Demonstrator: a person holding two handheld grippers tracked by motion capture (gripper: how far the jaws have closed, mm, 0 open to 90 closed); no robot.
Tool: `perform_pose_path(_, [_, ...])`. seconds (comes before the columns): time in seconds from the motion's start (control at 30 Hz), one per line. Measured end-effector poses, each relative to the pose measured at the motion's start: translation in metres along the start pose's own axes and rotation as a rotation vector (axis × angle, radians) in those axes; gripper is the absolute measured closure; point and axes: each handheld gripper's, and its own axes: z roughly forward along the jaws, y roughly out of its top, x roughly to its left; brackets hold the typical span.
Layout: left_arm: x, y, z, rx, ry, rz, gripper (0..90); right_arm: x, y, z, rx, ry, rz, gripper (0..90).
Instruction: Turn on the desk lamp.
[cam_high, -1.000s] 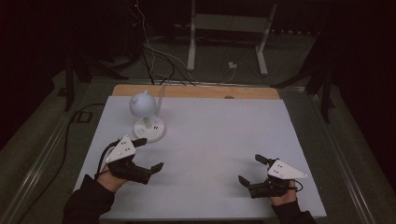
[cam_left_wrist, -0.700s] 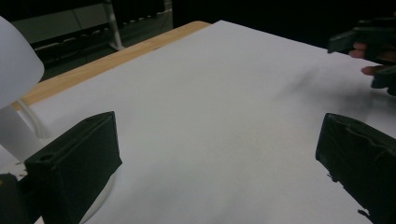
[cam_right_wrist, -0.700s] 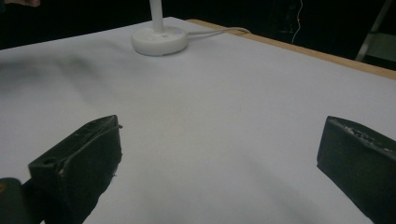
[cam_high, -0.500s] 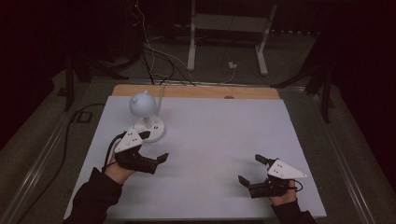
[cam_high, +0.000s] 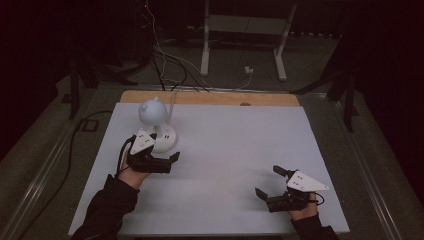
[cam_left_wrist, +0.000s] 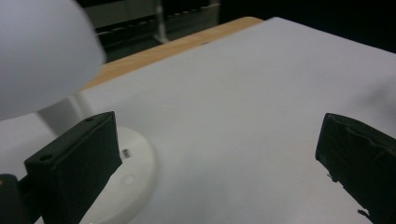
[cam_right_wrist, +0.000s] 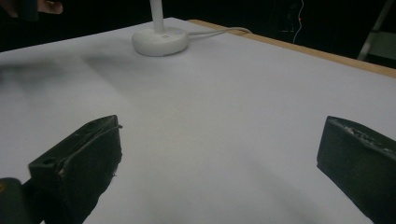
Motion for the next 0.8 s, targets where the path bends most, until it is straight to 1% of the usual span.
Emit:
perform_pose_path(0.07, [0.002,-0.001,0.004,0.001,0.029,-0.005,0.4,0.000,0.000,0.000,-0.001,-0.001,-0.004,0.0])
perform_pose_path(0.1, [0.002,-0.001,0.004,0.001,0.029,-0.005,0.4,0.000,0.000,0.000,-0.002,-0.001,-0.004,0.0])
perform_pose_path(0.13, [0.003,-0.001,0.006,-0.003,0.033,-0.021,0.4,0.000,0.000,-0.001,-0.003,-0.002,-0.002,0.0])
perform_pose_path(0.2, [0.006,-0.002,0.009,-0.002,0.057,-0.051,0.4,0.000,0.000,-0.001,-0.004,-0.002,0.000,0.0])
perform_pose_path(0.23, [0.007,-0.002,0.010,-0.004,0.056,-0.067,0.4,0.000,0.000,-0.001,-0.003,-0.003,-0.001,0.0])
perform_pose_path(0.27, [0.008,-0.003,0.012,0.001,0.064,-0.078,0.4,-0.001,0.000,-0.001,-0.004,-0.002,0.000,0.0])
perform_pose_path(0.3, [0.009,-0.004,0.013,-0.003,0.068,-0.090,0.4,-0.001,0.000,-0.001,-0.004,-0.001,0.000,0.0])
perform_pose_path(0.37, [0.010,-0.004,0.014,-0.002,0.075,-0.095,0.4,-0.001,0.000,-0.001,-0.004,-0.001,0.001,0.0])
perform_pose_path(0.4, [0.010,-0.004,0.017,0.007,0.092,-0.107,0.4,-0.001,0.000,-0.001,-0.003,0.000,0.000,0.0])
perform_pose_path(0.43, [0.011,-0.004,0.018,0.012,0.102,-0.110,0.4,0.000,0.000,-0.001,-0.003,-0.001,-0.002,0.0])
perform_pose_path(0.47, [0.011,-0.004,0.018,0.012,0.102,-0.110,0.4,0.000,0.000,-0.001,-0.003,-0.001,-0.002,0.0])
perform_pose_path(0.5, [0.010,-0.005,0.020,0.021,0.117,-0.117,0.4,-0.001,0.000,-0.001,-0.004,-0.001,-0.001,0.0])
perform_pose_path(0.53, [0.010,-0.005,0.022,0.013,0.152,-0.138,0.4,-0.001,0.000,-0.001,-0.004,-0.001,0.000,0.0])
perform_pose_path(0.57, [0.010,-0.005,0.022,0.013,0.152,-0.138,0.4,-0.001,0.000,-0.001,-0.004,-0.001,0.000,0.0])
perform_pose_path(0.63, [0.009,-0.006,0.025,0.026,0.187,-0.144,0.4,-0.001,0.000,-0.001,-0.003,0.000,0.001,0.0])
perform_pose_path(0.67, [0.009,-0.006,0.026,0.026,0.182,-0.146,0.4,0.000,0.000,-0.001,-0.004,0.000,-0.001,0.0])
perform_pose_path(0.7, [0.008,-0.007,0.028,0.026,0.191,-0.152,0.4,-0.001,0.000,-0.001,-0.005,0.001,0.000,0.0])
perform_pose_path(0.77, [0.008,-0.008,0.029,0.031,0.190,-0.158,0.4,-0.001,0.000,-0.001,-0.005,0.001,0.003,0.0])
perform_pose_path(0.8, [0.007,-0.009,0.032,0.039,0.212,-0.174,0.5,-0.001,0.000,-0.001,-0.004,0.002,0.001,0.0])
